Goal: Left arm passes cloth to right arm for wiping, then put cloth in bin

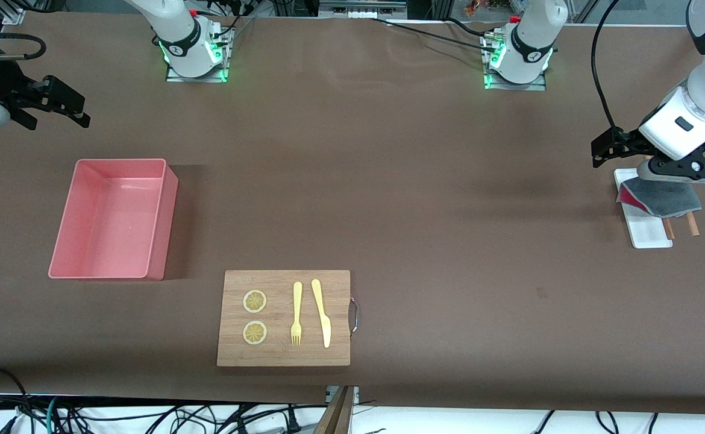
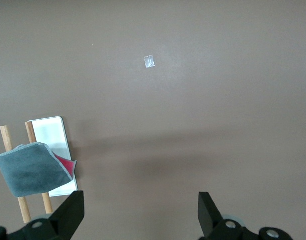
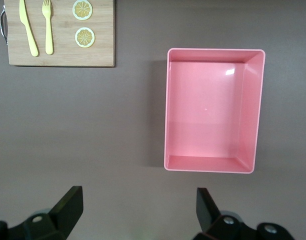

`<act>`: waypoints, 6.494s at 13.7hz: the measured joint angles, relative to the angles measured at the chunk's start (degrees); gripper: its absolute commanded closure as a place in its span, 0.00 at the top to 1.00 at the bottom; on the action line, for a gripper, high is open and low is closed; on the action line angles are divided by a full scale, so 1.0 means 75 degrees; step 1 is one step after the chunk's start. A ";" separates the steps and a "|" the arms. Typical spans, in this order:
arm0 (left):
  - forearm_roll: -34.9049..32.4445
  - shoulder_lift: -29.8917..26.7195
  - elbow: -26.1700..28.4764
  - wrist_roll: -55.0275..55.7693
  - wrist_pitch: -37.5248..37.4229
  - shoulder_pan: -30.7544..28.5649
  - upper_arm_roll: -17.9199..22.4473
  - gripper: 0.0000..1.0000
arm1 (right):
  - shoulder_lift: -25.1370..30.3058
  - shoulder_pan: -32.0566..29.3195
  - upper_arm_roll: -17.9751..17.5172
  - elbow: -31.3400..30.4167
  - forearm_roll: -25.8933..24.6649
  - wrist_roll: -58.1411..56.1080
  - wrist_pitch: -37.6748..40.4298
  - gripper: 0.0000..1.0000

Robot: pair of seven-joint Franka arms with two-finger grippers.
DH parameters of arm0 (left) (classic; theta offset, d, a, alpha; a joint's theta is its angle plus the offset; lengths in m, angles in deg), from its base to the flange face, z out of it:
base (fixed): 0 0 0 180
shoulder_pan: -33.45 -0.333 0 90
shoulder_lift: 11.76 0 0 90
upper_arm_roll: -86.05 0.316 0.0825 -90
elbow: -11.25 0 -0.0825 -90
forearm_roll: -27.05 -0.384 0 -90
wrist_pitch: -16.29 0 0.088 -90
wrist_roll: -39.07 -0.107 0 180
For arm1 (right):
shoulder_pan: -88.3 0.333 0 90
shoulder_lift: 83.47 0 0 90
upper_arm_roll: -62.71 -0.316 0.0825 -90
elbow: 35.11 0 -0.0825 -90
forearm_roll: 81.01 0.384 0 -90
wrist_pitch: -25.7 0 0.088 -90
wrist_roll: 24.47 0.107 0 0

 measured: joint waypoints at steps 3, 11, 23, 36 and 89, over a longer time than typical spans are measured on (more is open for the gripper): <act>0.0000 0.0000 -0.0001 0.0000 0.0000 0.0000 0.0000 1.00 | -0.0023 0.0000 0.0000 0.0000 0.0000 0.0000 -0.0003 1.00; 0.0000 0.0000 -0.0001 0.0001 -0.0118 -0.0004 0.0001 1.00 | -0.0049 0.0000 0.0000 0.0000 0.0000 0.0001 -0.0009 1.00; 0.0000 -0.0001 -0.0011 0.0000 -0.0264 -0.0002 0.0001 1.00 | -0.0050 0.0000 -0.0002 0.0000 0.0000 0.0001 -0.0008 1.00; -0.1027 0.0771 0.0010 -0.3946 -0.0947 -0.0487 0.0120 1.00 | -0.0052 0.0002 -0.0009 0.0000 -0.0022 0.0001 0.0009 1.00; 0.4323 0.3906 -0.4231 -0.3618 -0.3830 0.0071 -0.0131 0.00 | -0.0837 0.0276 -0.0306 -0.0012 -0.0334 -0.0205 0.0474 1.00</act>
